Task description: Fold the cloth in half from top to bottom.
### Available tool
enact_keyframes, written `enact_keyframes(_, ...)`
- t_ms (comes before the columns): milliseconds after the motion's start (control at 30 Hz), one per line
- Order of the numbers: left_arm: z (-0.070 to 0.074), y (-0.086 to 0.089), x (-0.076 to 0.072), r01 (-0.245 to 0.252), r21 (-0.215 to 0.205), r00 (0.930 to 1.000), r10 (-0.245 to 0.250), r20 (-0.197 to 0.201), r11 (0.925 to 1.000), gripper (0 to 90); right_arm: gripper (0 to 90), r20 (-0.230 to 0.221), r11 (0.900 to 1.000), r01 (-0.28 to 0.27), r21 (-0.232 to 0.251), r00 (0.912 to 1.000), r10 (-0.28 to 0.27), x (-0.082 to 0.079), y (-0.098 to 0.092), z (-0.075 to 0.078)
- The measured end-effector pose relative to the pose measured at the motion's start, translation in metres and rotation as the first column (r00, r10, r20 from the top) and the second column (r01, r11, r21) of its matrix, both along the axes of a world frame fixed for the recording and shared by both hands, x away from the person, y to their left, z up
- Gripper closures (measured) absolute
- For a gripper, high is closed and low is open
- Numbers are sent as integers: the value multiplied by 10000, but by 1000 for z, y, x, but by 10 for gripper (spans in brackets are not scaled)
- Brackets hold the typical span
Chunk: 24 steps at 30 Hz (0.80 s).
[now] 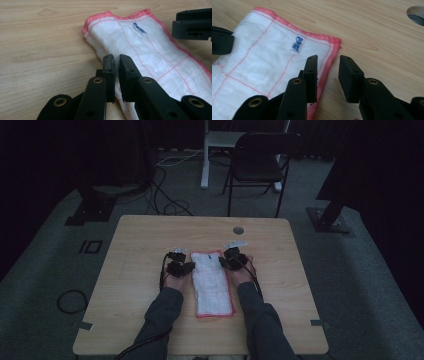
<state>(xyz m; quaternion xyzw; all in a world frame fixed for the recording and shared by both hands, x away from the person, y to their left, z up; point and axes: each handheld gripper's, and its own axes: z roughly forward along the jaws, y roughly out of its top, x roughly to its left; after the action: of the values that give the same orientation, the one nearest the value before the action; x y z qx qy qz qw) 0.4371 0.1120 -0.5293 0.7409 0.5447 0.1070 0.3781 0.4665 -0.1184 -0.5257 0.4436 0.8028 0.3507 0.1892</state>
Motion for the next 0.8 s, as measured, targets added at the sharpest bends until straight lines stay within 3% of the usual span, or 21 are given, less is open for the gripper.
enact_keyframes(500, -2, 1, 7, -67, -1, 9997, 67, -223, 10000, 799, 585, -497, 9989, 463, -81, 9977, -466, 16, 16, -4)
enact_keyframes(700, -5, 2, 8, -247, -36, 9991, 245, -334, 9997, 717, 551, -609, 9966, 782, -252, 9950, -796, 23, 20, -5)
enact_keyframes(800, -6, 3, 9, -281, -200, 9989, 273, -371, 9994, 667, 541, -912, 9954, 950, -122, 9912, -957, 25, 19, -8)
